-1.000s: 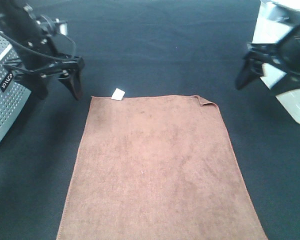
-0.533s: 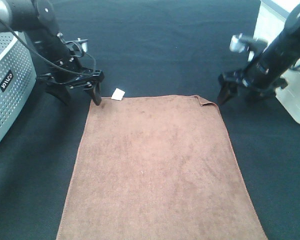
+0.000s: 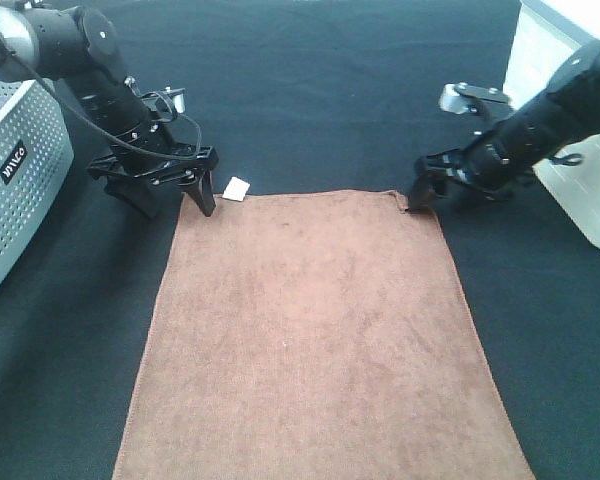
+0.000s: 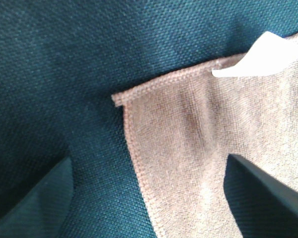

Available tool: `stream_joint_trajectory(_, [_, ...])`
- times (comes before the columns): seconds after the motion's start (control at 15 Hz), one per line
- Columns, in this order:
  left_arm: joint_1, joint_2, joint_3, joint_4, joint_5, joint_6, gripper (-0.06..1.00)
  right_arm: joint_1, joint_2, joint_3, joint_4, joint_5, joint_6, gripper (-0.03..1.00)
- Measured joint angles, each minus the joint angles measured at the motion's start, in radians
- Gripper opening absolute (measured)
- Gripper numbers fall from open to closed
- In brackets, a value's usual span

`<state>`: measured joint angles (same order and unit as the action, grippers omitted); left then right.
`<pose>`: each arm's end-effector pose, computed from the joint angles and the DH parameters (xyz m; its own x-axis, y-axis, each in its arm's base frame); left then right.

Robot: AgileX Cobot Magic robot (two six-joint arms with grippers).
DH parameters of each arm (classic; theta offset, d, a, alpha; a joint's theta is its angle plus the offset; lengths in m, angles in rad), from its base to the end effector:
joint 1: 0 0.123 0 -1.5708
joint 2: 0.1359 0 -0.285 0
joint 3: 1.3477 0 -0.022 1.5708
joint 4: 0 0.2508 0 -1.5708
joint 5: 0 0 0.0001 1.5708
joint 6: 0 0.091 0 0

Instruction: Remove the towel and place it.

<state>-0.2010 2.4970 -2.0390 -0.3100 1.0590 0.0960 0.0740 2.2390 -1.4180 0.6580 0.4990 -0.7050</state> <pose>0.4897 -0.1245 0.1048 -0.9793 0.1409 -0.1455 0.1765 0.9461 -0.2716 0.4392 0.0593 0.0900 -0.8803 -0.1693 -0.4432 -0.2896 0.9317 0.2192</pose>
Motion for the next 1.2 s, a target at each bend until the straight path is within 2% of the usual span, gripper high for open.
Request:
stream_joint_trajectory(0.27, [-0.008, 0.003, 0.0, -0.083, -0.03, 0.042, 0.77, 0.109, 0.019, -0.003, 0.006, -0.125, -0.044, 0.72])
stream_joint_trajectory(0.47, [-0.051, 0.007, 0.0, -0.102, -0.07, 0.046, 0.77, 0.13, 0.025, -0.003, 0.002, -0.167, -0.044, 0.7])
stream_joint_trajectory(0.6, [-0.057, 0.009, 0.0, -0.11, -0.075, 0.046, 0.73, 0.13, 0.028, -0.003, -0.012, -0.182, -0.044, 0.61])
stream_joint_trajectory(0.73, [-0.057, 0.01, 0.0, -0.094, -0.078, 0.046, 0.62, 0.13, 0.031, -0.003, -0.045, -0.2, -0.044, 0.49])
stream_joint_trajectory(0.8, [-0.057, 0.01, 0.0, -0.094, -0.078, 0.046, 0.62, 0.13, 0.031, -0.003, -0.045, -0.2, -0.044, 0.49])
stream_joint_trajectory(0.93, [-0.057, 0.014, 0.0, -0.074, -0.079, 0.046, 0.42, 0.129, 0.032, -0.003, -0.089, -0.217, -0.044, 0.29])
stream_joint_trajectory(1.13, [-0.057, 0.019, 0.0, -0.03, -0.079, 0.046, 0.04, 0.129, 0.033, -0.003, -0.115, -0.217, -0.044, 0.03])
stream_joint_trajectory(1.2, [-0.057, 0.019, 0.0, -0.022, -0.081, 0.046, 0.01, 0.131, 0.033, -0.003, -0.117, -0.215, -0.044, 0.0])
